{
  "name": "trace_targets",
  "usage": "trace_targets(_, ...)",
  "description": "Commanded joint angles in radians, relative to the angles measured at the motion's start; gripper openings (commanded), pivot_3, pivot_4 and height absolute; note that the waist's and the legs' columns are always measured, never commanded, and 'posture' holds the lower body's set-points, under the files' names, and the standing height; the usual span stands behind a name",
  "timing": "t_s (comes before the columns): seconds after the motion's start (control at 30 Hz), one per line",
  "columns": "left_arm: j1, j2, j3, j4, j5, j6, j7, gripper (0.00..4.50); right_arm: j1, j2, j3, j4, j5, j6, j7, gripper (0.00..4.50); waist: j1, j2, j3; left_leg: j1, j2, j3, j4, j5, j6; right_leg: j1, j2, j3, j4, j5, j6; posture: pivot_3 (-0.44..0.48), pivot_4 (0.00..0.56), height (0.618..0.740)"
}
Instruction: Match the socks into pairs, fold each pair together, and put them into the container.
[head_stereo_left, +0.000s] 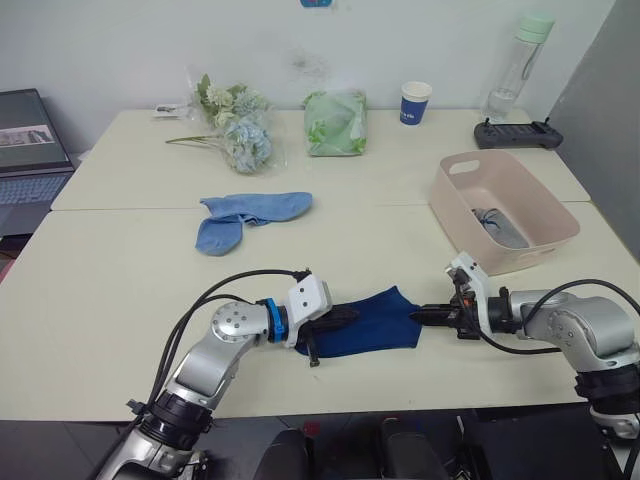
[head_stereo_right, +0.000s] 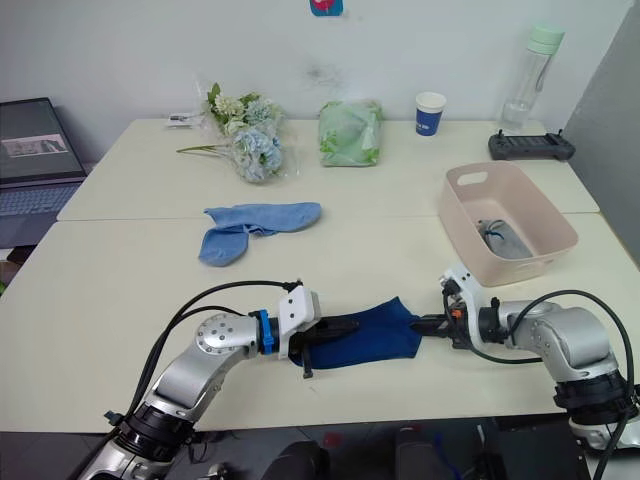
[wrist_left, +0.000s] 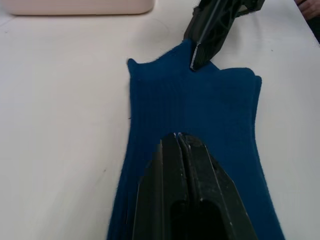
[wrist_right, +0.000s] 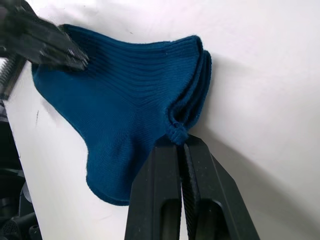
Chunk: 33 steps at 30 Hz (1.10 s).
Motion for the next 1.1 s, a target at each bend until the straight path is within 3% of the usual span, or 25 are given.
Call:
trace_targets(0.03, 0.008, 0.004, -0.015, -0.003, 0.024, -0.008, 0.003, 0.03, -0.012, -0.001, -0.037, -0.048, 0.033, 0.007, 0.002, 0.00, 0.000, 0.000, 0.000, 0.000, 0.000, 0.000, 0.000, 0.000, 0.000, 0.000, 0.000, 0.000, 0.000, 0.000, 0.000, 0.000, 0.150, 0.740)
trace_targets(0.17, 0.010, 0.005, -0.022, 0.008, 0.044, -0.023, 0.000, 0.03, -0.013, 0.000, -0.043, -0.053, 0.041, 0.011, -0.007, 0.00, 0.000, 0.000, 0.000, 0.000, 0.000, 0.000, 0.000, 0.000, 0.000, 0.000, 0.000, 0.000, 0.000, 0.000, 0.000, 0.000, 0.150, 0.740)
trace_targets(0.33, 0.008, 0.025, -0.047, 0.026, 0.083, 0.015, -0.006, 0.03, -0.046, 0.033, -0.120, -0.105, 0.176, 0.132, -0.008, 0.00, 0.000, 0.000, 0.000, 0.000, 0.000, 0.000, 0.000, 0.000, 0.000, 0.000, 0.000, 0.000, 0.000, 0.000, 0.000, 0.000, 0.150, 0.740)
trace_targets(0.6, 0.013, 0.097, -0.002, -0.013, 0.057, 0.050, -0.041, 0.03, -0.051, 0.025, -0.125, -0.126, 0.217, 0.170, -0.026, 0.00, -0.001, 0.000, 0.000, 0.001, 0.000, 0.000, 0.000, 0.000, 0.000, 0.000, 0.000, 0.000, 0.000, 0.000, 0.000, 0.000, 0.150, 0.740)
trace_targets(0.8, 0.011, 0.096, -0.001, -0.019, 0.055, 0.066, -0.037, 0.03, -0.065, 0.037, -0.133, -0.125, 0.245, 0.185, -0.038, 0.00, -0.001, 0.000, 0.000, 0.001, 0.000, 0.000, 0.000, 0.000, 0.000, 0.000, 0.000, 0.000, 0.000, 0.000, 0.000, 0.000, 0.150, 0.740)
trace_targets(1.0, 0.022, 0.061, -0.015, 0.020, 0.069, 0.050, -0.015, 0.03, -0.138, 0.183, -0.236, -0.138, 0.477, 0.348, -0.115, 0.00, 0.000, 0.000, -0.001, 0.001, 0.000, 0.000, 0.000, 0.000, 0.000, 0.000, 0.000, 0.000, 0.000, 0.000, 0.000, 0.000, 0.150, 0.740)
trace_targets(1.1, 0.033, 0.063, -0.009, 0.009, 0.066, 0.051, -0.009, 0.03, -0.153, 0.253, -0.236, -0.157, 0.513, 0.377, -0.193, 0.00, 0.001, 0.000, -0.001, 0.000, 0.000, -0.001, 0.000, 0.000, 0.000, 0.001, 0.000, 0.001, 0.000, 0.000, 0.000, 0.000, 0.150, 0.740)
